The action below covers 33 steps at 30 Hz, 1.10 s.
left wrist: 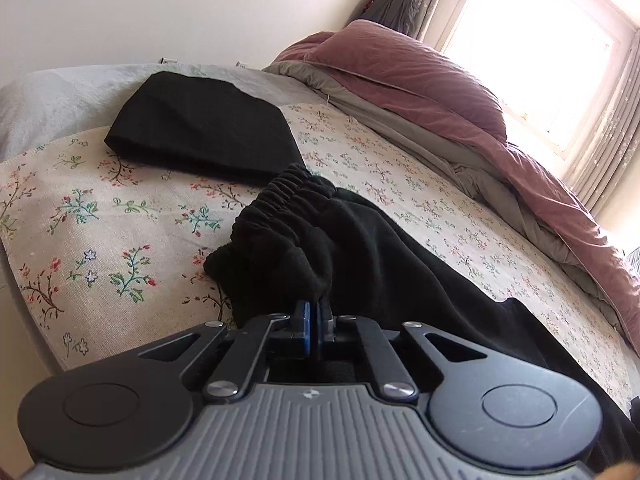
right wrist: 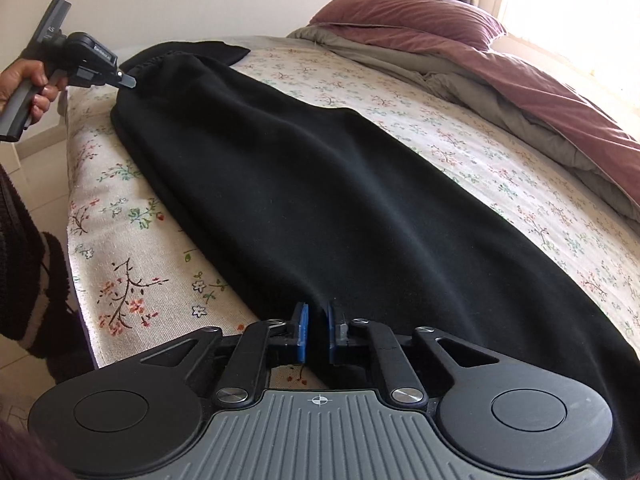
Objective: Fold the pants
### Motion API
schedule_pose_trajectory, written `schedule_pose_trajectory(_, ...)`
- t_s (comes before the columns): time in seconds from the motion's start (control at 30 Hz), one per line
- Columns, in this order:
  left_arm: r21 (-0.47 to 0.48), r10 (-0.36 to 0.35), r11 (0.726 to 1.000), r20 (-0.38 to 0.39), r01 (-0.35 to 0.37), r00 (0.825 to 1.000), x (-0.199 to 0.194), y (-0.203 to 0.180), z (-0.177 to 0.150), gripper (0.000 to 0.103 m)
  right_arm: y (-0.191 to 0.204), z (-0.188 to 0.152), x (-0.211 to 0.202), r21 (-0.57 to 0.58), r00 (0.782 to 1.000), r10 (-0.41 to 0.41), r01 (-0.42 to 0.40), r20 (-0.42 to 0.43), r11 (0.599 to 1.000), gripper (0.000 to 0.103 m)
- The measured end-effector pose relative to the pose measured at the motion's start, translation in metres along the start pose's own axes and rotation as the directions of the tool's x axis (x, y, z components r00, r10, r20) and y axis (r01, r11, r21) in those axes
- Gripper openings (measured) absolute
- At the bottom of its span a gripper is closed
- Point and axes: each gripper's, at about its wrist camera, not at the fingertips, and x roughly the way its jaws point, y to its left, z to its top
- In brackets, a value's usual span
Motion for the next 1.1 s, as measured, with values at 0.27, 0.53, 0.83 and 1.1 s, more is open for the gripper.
schedule_pose_trajectory(0.27, 0.076, 0.172, 0.983, -0.085, -0.166, 0.981, 0.018, -0.003, -0.002, 0.012, 0.001, 0.0, -0.001, 0.003, 0.997, 0.07, -0.07, -0.043, 0.998, 0.002)
schedule_pose_trajectory(0.53, 0.129, 0.263, 0.958, -0.03, -0.257, 0.964, 0.005, -0.012, -0.009, 0.044, 0.002, -0.002, -0.008, 0.026, 0.996, 0.077, -0.076, -0.044, 0.997, 0.013)
schedule_pose_trajectory(0.83, 0.301, 0.075, 0.95, 0.057, -0.088, 0.996, -0.012, -0.096, -0.021, 0.052, -0.011, 0.015, -0.016, 0.11, 0.999, -0.013, 0.009, 0.037, 0.994, 0.04)
schedule_pose_trajectory(1.1, 0.448, -0.101, 0.886, -0.073, 0.123, 0.992, 0.053, -0.202, -0.04, 0.052, -0.03, 0.029, 0.019, 0.214, 0.992, -0.126, 0.124, -0.002, 0.969, 0.046)
